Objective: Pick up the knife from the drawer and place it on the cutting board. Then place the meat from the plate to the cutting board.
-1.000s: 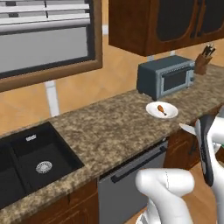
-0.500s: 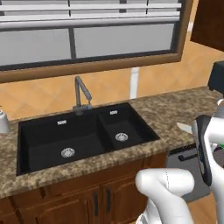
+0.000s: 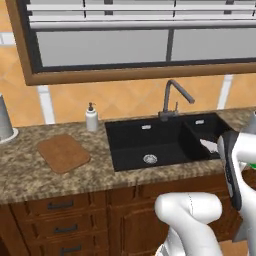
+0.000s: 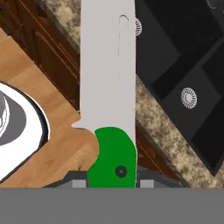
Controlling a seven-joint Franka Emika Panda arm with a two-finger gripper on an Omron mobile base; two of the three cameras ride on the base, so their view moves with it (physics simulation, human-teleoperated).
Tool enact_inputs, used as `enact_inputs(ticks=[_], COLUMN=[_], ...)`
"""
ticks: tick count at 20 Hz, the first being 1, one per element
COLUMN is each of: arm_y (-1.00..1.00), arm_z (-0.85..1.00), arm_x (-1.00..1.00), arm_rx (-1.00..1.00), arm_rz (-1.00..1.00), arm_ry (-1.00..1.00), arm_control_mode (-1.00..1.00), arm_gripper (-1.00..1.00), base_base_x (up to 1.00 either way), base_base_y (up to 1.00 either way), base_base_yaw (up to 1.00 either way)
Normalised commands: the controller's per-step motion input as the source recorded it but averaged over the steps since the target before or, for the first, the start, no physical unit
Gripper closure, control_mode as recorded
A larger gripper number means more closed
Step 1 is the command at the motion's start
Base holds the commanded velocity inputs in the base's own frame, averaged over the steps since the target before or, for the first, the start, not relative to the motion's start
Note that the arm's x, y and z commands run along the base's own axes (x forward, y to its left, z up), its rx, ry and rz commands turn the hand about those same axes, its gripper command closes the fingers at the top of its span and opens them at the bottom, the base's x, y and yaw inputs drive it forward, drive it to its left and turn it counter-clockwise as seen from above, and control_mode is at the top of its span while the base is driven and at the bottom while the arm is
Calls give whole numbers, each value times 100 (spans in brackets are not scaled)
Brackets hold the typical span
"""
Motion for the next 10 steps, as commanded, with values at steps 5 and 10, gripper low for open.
enact_inputs(ticks=[5, 10], arm_y=[0, 0], arm_z=[0, 0], arm_x=[0, 0], arm_rx=[0, 0], arm_rz=[0, 0], arm_ry=[0, 0], arm_control_mode=[100, 100], arm_gripper=[100, 100], base_base_x=[2, 39], base_base_y=[100, 100], base_base_yaw=[8, 2])
